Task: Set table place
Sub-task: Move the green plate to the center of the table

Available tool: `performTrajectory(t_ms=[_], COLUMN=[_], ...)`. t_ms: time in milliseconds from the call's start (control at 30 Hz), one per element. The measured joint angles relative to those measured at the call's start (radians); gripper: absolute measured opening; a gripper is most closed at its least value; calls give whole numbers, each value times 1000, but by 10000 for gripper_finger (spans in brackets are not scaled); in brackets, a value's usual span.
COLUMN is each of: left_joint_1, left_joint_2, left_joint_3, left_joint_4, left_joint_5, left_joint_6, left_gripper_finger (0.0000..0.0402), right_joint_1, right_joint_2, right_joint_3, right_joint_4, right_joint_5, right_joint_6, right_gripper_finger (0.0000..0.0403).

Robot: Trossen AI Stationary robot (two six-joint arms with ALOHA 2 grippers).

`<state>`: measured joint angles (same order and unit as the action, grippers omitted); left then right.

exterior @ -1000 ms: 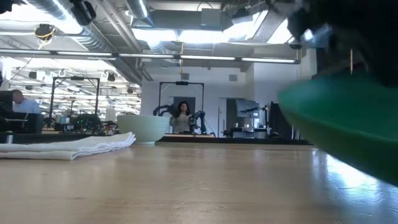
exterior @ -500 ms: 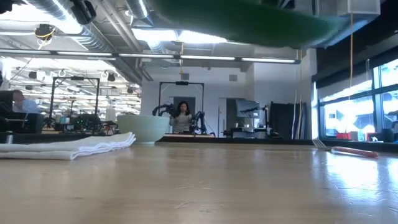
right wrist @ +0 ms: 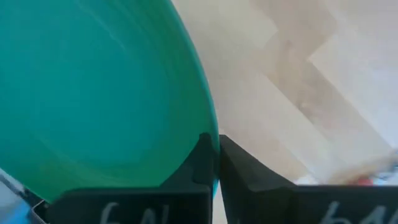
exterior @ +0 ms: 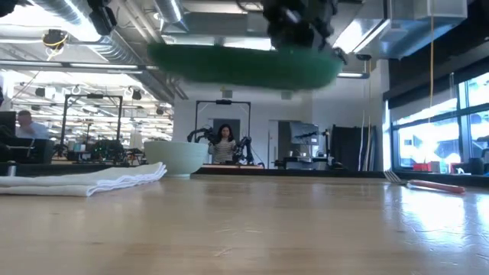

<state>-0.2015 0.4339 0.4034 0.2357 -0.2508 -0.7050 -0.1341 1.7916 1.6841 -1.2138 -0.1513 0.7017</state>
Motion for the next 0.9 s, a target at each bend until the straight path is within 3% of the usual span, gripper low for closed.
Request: performTrajectory(t_ms=[367,600,900], left_joint_1=[0,0,0], left_joint_2=[0,0,0], left_joint_3=[0,0,0], left_joint_4=[-2,-4,-22], left_joint_5=[0,-8,-25], left_joint_6=[8,8,8], left_gripper_finger=[128,128,128], right_joint_1=[-1,-1,0], right_joint_2=[0,-1,-2], right_joint_3=[-330,-445,-571], right_joint_4=[285,333,557], right_joint_5=[34,7,-18], right_joint_6=[51,101,160], right_gripper_finger=[8,8,14])
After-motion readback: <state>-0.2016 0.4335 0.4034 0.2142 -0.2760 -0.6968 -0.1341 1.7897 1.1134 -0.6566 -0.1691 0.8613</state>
